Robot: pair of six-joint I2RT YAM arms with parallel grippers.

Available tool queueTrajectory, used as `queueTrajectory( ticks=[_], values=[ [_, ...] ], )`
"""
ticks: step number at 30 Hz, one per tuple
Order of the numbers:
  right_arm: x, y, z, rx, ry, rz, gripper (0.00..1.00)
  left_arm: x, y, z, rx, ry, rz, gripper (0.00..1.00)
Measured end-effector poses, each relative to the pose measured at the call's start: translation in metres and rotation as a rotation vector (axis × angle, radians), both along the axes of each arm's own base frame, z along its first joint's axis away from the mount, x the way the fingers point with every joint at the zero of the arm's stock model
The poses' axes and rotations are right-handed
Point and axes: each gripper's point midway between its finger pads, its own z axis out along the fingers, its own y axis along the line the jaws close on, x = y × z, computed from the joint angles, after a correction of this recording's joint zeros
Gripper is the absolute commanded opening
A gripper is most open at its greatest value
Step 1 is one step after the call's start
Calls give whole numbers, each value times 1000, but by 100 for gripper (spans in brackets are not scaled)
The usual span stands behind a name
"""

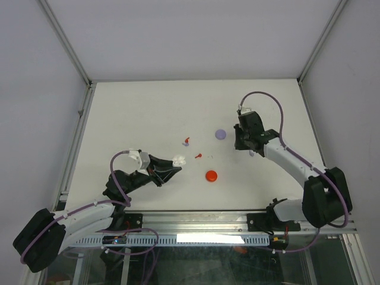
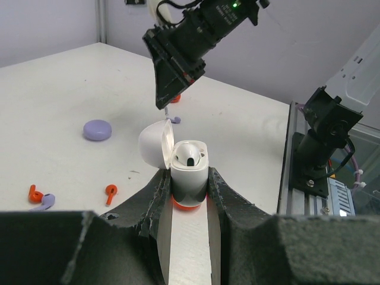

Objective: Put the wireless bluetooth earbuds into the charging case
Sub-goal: Pick up the earbud from the center of the board, then place the earbud in the charging case.

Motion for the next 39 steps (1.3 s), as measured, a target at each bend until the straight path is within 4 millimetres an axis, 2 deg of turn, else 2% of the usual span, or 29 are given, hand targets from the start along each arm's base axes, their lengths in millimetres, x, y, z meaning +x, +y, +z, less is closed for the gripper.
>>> queueTrajectory(
  ticks=[3, 8, 12, 17, 22, 27, 39],
  values=[
    [-2, 14, 31, 27, -103, 47, 15, 0, 0, 2, -5, -6, 0, 0],
    [-13, 38, 70, 66, -233, 131, 15, -2, 0, 10, -23, -29, -5, 0],
    [-23, 61, 101, 115, -343, 215, 14, -3, 1, 17, -42, -53, -8, 0],
    [-39, 95, 153, 225, -519, 332, 13, -5, 1, 27, -68, -87, -17, 0],
    [-57, 120, 198, 335, -673, 430, 13, -8, -2, 39, -88, -122, -42, 0],
    [-76, 139, 220, 428, -769, 524, 13, -10, -4, 46, -100, -140, -60, 0],
    [-121, 182, 236, 536, -880, 790, 12, -13, -5, 59, -148, -141, -83, 0]
  ],
)
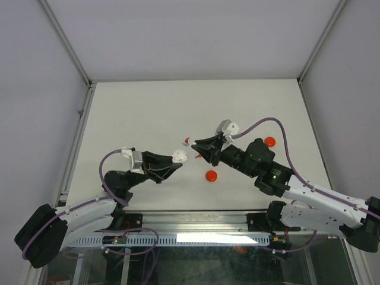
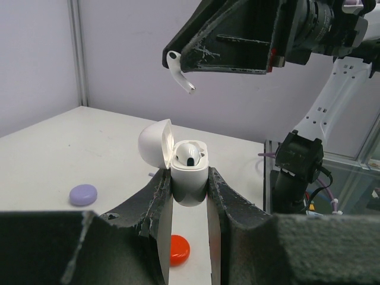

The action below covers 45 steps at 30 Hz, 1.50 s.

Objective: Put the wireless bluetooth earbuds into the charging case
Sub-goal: Place the earbud in the charging case.

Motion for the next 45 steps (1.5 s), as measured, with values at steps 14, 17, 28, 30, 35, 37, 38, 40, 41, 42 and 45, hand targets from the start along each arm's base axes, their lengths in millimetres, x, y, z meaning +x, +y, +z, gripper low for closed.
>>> queueTrajectory(
  ticks=[14, 17, 28, 30, 35, 37, 38, 40, 41, 42, 45],
  values=[
    [-27, 23, 2, -43, -182, 122, 11, -2, -1, 9, -42, 40, -32, 0],
    [-28, 29, -4, -73, -206, 131, 10, -3, -2, 9, -45, 50, -38, 0],
    [-31, 41, -13, -139, -290, 128, 10, -3, -2, 8, -49, 72, -49, 0],
    [-30, 43, -16, -154, -299, 125, 10, -4, -2, 10, -53, 70, -50, 0],
    [-30, 43, -17, -171, -321, 114, 9, -4, -2, 10, -56, 79, -52, 0],
    [-30, 43, -17, -174, -327, 114, 10, -4, -2, 9, -58, 86, -54, 0],
    [-31, 43, -16, -174, -329, 115, 10, -4, -2, 10, -60, 88, -54, 0],
    [-32, 44, -16, -175, -333, 120, 10, -3, -2, 10, -62, 96, -53, 0],
    [-32, 44, -16, -176, -335, 123, 10, -3, -2, 9, -63, 101, -51, 0],
    [-33, 44, -17, -177, -336, 127, 10, -2, -2, 9, -65, 108, -51, 0],
    [-34, 44, -16, -177, -340, 135, 11, -2, -2, 10, -69, 125, -54, 0]
  ],
)
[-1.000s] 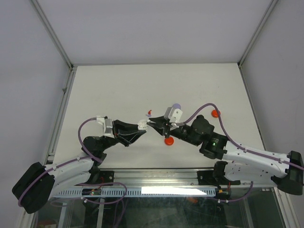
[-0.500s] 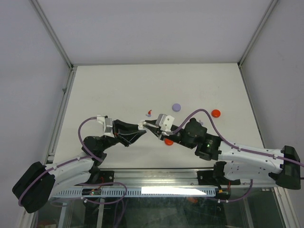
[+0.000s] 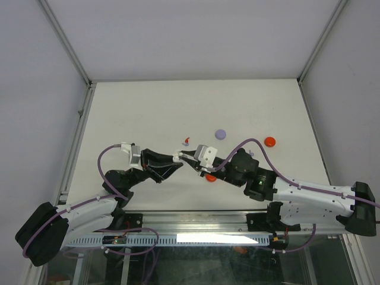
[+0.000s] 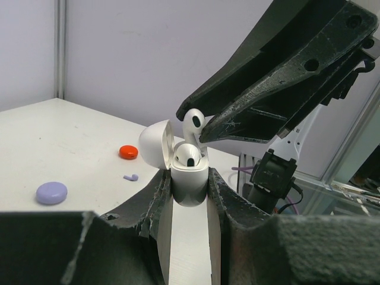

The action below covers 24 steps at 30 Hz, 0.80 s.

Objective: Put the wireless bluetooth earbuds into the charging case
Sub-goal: Place the earbud in the charging case.

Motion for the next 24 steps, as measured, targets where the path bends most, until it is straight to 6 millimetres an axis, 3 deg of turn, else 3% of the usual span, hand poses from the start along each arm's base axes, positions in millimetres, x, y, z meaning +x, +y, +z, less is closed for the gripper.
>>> queueTrajectory(
  ticks=[24],
  values=[
    [-3, 1, -1, -11, -8, 22, 12, -1, -1, 1, -26, 57, -29, 0]
  ],
)
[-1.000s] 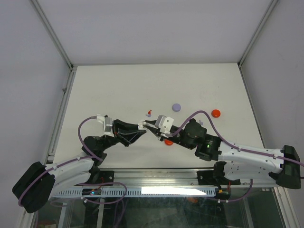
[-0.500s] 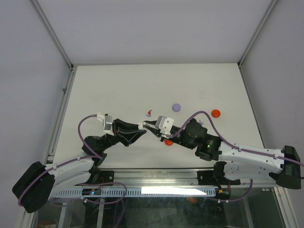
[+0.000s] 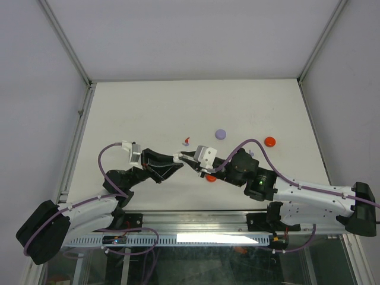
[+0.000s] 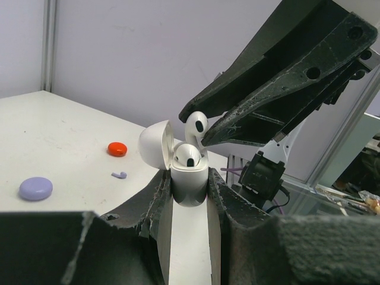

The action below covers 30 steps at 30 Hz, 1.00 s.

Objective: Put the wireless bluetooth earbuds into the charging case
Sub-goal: Place the earbud in the charging case.

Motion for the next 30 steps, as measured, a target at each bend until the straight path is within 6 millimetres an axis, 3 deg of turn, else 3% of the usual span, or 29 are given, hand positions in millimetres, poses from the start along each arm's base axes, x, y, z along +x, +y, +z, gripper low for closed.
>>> queueTrajectory(
  ticks=[3, 30],
  values=[
    [-1, 0, -1, -6, 3, 8, 18, -2, -1, -1, 5, -3, -9, 0],
    [-13, 1, -1, 13, 15, 90, 19, -8, -1, 0, -13, -7, -45, 0]
  ],
)
